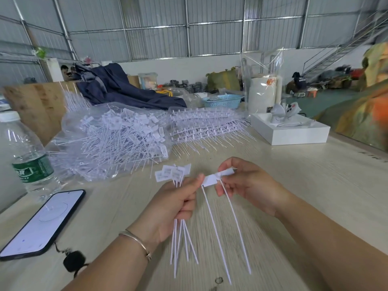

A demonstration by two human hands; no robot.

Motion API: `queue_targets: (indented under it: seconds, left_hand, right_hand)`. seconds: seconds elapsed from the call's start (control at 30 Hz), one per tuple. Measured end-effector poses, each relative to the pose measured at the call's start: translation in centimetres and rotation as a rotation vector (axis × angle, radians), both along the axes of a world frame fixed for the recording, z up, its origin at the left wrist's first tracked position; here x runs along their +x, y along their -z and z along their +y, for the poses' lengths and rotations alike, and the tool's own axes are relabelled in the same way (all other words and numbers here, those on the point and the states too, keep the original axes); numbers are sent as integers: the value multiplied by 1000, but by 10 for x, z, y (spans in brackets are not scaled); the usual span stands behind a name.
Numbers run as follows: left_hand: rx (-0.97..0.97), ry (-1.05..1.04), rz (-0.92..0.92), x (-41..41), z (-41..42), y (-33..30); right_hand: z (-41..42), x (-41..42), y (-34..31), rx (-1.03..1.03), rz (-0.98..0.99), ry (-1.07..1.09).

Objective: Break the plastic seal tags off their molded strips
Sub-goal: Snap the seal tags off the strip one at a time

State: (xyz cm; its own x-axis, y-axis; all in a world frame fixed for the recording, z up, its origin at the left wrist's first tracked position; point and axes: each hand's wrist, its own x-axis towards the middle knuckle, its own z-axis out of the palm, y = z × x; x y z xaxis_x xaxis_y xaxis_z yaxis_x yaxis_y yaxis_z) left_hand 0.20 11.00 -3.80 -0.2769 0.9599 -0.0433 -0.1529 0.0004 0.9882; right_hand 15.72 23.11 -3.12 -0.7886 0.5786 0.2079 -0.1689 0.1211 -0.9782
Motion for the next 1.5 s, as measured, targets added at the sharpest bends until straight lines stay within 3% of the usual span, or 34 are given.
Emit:
queue_targets:
  seconds: [0.3, 0.53, 0.83, 0.97, 1.1, 1.23, 1.33, 1.5]
  left_hand:
    - [40, 1, -94, -5, -2, -3]
    - [30, 113, -217, -7, -3, -1]
    - [-79, 535, -139, -3, -4, 3]
    - [-78, 432, -125, -4, -2, 5]
    - [-95, 206, -251, -2, 2, 5]
    - [-33, -106, 26, 2, 4, 2]
    - [-12, -158, 121, 11, 7, 4]
    - [-26, -149, 120, 12, 5, 5]
  right_hand:
    - [1, 6, -4, -62, 83, -148]
    - [2, 9, -4, -91, 67, -181]
    - [-7, 3, 4, -175, -8, -398]
    - [-7, -2, 9, -146, -32, -232]
    - [-9, -4, 6, -47, 13, -49]
    - [-10, -7, 5, 316, -31, 295]
    - [-15, -11, 8, 462, -59, 303]
    - [-9, -9, 6, 341, 14, 268]
